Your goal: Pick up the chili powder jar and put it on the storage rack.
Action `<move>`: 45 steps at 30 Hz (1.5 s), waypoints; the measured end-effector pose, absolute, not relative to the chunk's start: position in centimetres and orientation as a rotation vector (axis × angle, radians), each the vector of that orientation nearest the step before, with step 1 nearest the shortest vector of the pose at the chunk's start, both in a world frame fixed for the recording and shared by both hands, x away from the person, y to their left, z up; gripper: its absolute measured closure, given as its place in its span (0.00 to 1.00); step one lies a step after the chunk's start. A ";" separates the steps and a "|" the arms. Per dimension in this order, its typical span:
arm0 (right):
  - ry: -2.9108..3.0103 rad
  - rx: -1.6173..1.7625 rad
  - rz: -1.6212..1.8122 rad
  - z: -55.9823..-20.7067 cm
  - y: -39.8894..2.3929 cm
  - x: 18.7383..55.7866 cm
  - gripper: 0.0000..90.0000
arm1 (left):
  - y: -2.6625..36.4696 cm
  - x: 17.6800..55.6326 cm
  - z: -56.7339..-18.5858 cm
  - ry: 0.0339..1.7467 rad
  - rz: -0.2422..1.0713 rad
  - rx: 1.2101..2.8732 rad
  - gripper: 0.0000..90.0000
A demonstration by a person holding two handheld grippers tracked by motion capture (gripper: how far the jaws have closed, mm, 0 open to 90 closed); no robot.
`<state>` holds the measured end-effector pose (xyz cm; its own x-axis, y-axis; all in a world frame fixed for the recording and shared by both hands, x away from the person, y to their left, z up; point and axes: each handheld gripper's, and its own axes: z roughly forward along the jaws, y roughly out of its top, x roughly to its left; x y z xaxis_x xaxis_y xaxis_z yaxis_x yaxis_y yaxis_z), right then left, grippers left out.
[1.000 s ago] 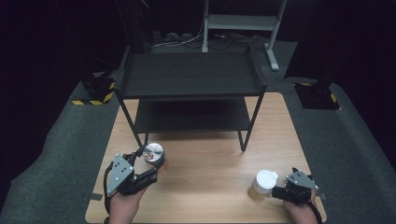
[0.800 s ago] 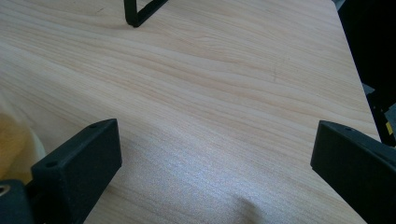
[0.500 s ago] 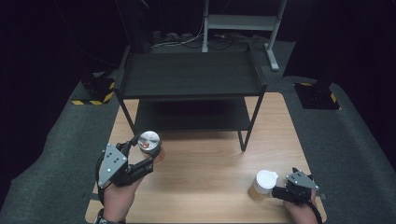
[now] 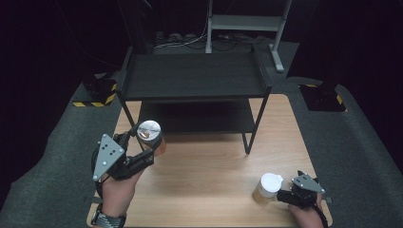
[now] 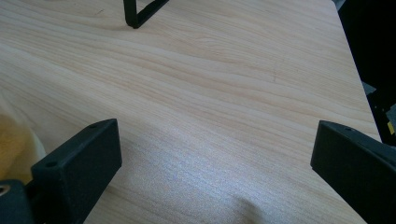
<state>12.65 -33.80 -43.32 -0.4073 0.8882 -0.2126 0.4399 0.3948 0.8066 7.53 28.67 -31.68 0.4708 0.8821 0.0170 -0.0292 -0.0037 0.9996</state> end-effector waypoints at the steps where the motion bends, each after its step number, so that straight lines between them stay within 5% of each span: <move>1: 2.006 1.132 0.888 -43.3 -33.8 12.6 0.01 | 28.7 7.6 -31.5 0.814 0.863 1.388 0.39; 45: 2.008 1.135 0.899 -43.3 -34.0 12.7 0.01 | 28.5 12.6 -26.4 0.773 0.887 1.195 0.39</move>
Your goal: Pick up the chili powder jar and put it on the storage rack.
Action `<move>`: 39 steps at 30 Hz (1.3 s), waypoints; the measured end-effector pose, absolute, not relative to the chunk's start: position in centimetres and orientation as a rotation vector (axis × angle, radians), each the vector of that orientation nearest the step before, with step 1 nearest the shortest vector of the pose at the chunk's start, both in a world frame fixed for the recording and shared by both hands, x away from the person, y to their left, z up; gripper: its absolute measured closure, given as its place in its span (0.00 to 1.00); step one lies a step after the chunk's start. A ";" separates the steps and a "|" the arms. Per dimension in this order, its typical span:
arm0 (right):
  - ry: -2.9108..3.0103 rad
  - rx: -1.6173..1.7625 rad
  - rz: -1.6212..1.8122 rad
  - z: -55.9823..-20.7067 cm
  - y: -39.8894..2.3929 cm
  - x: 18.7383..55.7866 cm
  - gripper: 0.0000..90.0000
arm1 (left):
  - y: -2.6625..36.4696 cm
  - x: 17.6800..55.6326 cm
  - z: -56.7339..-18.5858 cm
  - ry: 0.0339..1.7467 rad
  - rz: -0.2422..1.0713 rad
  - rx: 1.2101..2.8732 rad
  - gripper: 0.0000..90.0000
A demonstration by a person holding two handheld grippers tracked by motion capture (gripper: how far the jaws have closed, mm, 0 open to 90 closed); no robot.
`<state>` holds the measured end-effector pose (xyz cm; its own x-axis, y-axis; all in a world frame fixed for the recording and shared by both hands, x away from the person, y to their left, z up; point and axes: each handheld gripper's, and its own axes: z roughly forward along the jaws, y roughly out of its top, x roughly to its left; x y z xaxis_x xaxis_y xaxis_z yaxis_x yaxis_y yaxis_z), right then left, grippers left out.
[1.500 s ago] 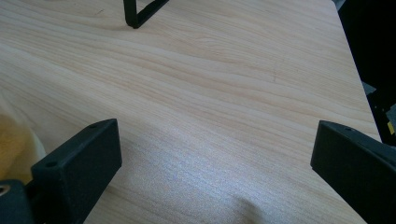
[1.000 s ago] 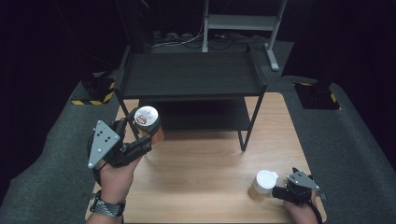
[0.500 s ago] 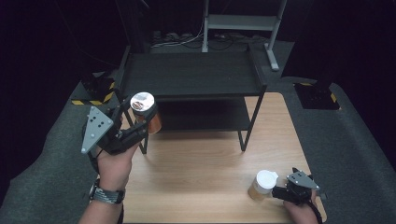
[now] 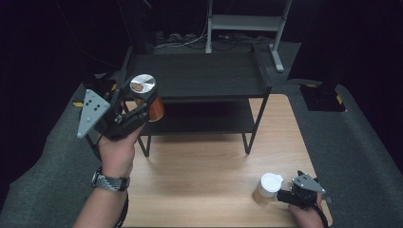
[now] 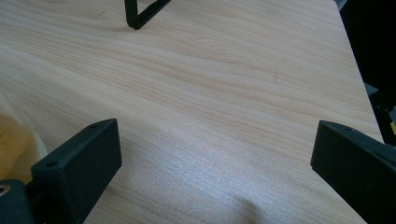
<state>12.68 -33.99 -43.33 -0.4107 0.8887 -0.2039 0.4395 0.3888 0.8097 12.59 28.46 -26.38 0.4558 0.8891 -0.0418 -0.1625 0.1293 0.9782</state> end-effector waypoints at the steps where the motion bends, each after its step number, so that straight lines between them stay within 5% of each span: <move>1: 2.007 1.135 0.901 -43.3 -34.0 12.7 0.01 | 28.3 12.8 -26.3 0.770 0.890 1.190 0.39; 39: 2.015 1.120 0.911 -43.4 -34.2 12.6 0.01 | 24.7 20.4 -26.3 0.800 0.925 1.126 0.39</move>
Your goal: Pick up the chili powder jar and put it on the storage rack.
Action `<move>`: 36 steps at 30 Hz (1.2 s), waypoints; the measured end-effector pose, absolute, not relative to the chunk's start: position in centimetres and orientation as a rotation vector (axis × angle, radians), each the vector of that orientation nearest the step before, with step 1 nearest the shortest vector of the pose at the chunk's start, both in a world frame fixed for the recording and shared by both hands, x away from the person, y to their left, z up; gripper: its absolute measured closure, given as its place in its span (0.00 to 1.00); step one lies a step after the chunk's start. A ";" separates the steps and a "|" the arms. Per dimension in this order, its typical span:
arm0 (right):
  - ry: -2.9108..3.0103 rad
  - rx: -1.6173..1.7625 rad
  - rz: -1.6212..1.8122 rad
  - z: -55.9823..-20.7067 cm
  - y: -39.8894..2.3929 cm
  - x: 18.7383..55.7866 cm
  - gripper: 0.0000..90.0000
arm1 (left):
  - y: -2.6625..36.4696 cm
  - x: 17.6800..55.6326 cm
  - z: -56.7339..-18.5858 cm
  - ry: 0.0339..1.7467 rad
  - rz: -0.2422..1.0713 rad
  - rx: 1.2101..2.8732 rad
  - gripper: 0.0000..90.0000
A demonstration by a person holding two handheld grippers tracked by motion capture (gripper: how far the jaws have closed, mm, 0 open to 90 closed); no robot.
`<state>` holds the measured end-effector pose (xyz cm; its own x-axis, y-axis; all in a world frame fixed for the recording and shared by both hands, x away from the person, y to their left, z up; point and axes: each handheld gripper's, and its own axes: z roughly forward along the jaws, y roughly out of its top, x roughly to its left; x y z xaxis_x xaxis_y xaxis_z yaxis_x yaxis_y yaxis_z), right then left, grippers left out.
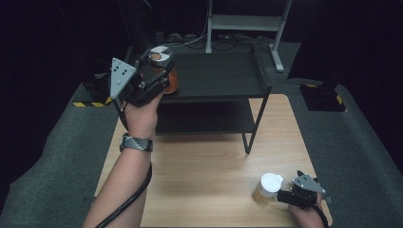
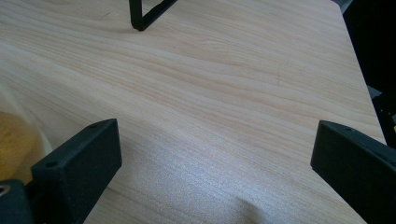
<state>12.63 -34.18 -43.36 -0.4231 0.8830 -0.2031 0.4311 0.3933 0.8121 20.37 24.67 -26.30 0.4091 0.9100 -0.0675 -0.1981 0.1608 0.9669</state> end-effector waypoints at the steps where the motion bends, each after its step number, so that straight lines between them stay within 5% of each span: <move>1: 2.015 1.122 0.912 -43.4 -34.2 12.6 0.01 | 24.6 20.5 -26.3 0.802 0.926 1.130 0.39; 36: 2.020 1.115 0.912 -43.4 -34.2 12.6 0.01 | 23.4 21.5 -25.8 0.857 0.935 1.179 0.38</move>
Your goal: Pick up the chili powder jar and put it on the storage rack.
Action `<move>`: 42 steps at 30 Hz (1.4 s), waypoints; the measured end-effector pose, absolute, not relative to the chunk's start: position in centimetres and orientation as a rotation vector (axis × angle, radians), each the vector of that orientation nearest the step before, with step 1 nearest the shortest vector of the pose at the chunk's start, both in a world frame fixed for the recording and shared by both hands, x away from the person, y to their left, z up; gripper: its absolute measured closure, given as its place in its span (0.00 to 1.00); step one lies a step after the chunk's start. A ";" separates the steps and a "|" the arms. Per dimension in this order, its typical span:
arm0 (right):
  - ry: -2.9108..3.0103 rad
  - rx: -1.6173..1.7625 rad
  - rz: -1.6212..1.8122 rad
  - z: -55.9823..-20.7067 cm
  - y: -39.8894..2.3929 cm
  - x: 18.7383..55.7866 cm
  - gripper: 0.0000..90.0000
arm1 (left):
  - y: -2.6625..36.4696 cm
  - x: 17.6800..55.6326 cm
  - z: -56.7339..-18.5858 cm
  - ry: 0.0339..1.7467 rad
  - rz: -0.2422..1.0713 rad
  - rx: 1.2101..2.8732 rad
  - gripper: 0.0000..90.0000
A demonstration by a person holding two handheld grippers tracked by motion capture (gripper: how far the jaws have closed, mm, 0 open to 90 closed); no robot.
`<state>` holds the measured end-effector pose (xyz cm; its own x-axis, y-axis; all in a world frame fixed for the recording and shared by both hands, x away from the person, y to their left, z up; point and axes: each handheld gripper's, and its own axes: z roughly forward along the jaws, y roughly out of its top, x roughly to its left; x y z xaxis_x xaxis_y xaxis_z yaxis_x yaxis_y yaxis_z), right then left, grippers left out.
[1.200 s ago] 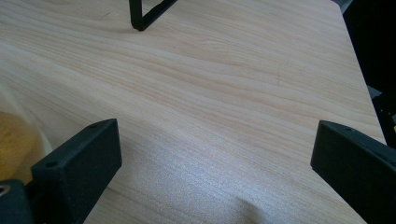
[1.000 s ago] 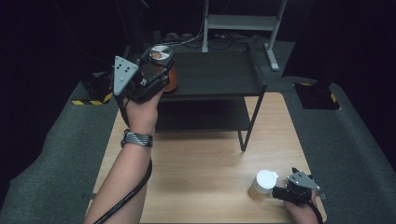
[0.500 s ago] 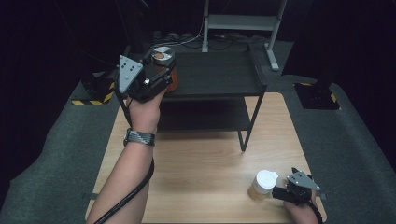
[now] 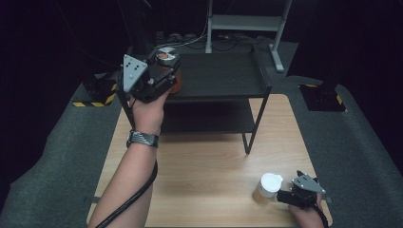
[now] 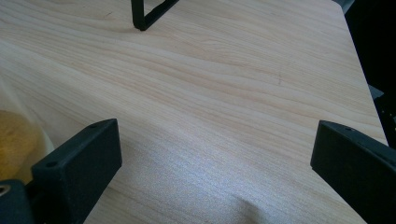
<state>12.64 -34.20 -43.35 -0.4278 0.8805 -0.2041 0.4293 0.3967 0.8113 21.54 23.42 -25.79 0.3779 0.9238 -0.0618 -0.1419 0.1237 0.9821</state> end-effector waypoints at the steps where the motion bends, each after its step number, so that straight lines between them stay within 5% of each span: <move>1: 2.019 1.115 0.911 -43.4 -34.2 12.6 0.01 | 23.4 21.5 -25.8 0.858 0.934 1.179 0.38; 19: 2.018 1.113 0.914 -43.4 -34.2 12.6 0.01 | 23.3 21.1 -25.4 0.864 0.941 1.182 0.30; 28: 2.017 1.113 0.913 -43.4 -34.2 12.6 0.01 | 23.0 20.4 -24.5 0.917 0.913 1.185 0.00; 42: 2.016 1.109 0.906 -43.4 -34.1 12.5 0.01 | 23.9 18.6 -24.6 0.906 0.922 1.178 0.00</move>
<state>12.54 -34.07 -43.40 -0.4256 0.8796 -0.2126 0.4253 0.4018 0.8110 18.60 23.90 -24.56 0.3567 0.9297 -0.0916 -0.1080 0.1384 0.9845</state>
